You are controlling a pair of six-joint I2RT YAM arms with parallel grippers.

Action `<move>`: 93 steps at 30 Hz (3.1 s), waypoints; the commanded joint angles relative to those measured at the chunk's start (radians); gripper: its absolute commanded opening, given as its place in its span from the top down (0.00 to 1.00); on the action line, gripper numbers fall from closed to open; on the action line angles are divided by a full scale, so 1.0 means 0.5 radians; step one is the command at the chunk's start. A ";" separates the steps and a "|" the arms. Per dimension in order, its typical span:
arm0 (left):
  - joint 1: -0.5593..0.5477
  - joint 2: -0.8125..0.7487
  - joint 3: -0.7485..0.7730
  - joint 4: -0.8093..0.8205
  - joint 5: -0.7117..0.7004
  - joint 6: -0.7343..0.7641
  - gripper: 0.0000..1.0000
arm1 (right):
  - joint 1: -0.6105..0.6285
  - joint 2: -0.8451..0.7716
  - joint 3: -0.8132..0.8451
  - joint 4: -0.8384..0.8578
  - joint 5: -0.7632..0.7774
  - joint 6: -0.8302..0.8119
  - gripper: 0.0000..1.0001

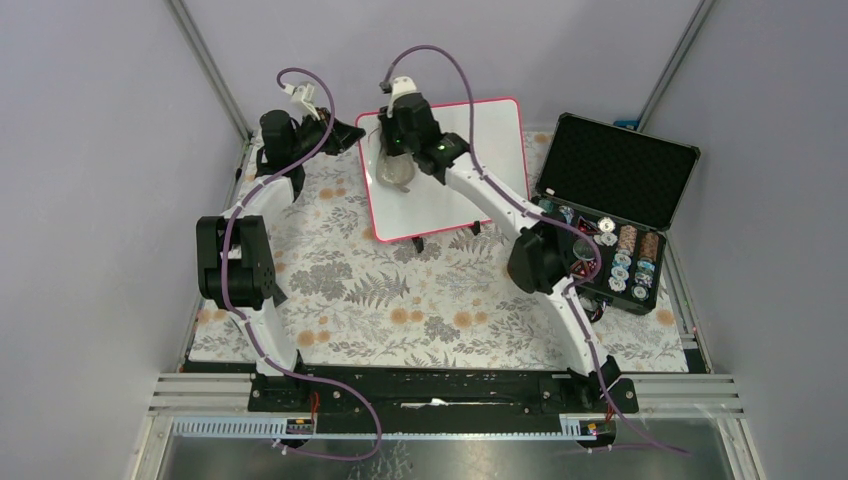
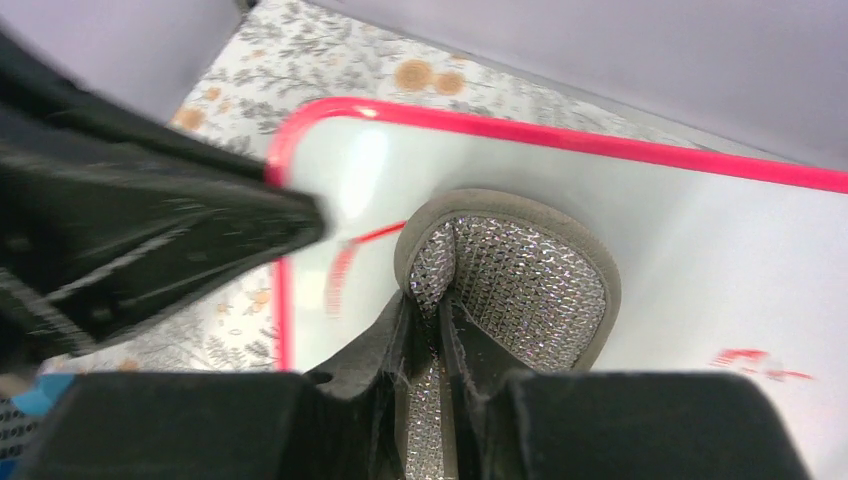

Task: Erase the whiteboard

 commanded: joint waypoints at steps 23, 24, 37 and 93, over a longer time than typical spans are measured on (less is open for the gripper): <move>-0.026 -0.021 -0.011 -0.034 0.105 0.125 1.00 | -0.060 0.047 0.056 -0.113 -0.158 -0.027 1.00; -0.025 -0.022 -0.011 -0.034 0.106 0.127 1.00 | -0.042 0.064 0.103 -0.112 -0.184 -0.017 1.00; -0.015 -0.020 -0.012 -0.034 0.112 0.128 1.00 | -0.392 -0.080 -0.219 0.005 -0.178 0.320 1.00; -0.023 -0.044 -0.006 -0.043 0.105 0.127 1.00 | -0.777 -0.271 -0.801 0.193 -0.442 0.569 1.00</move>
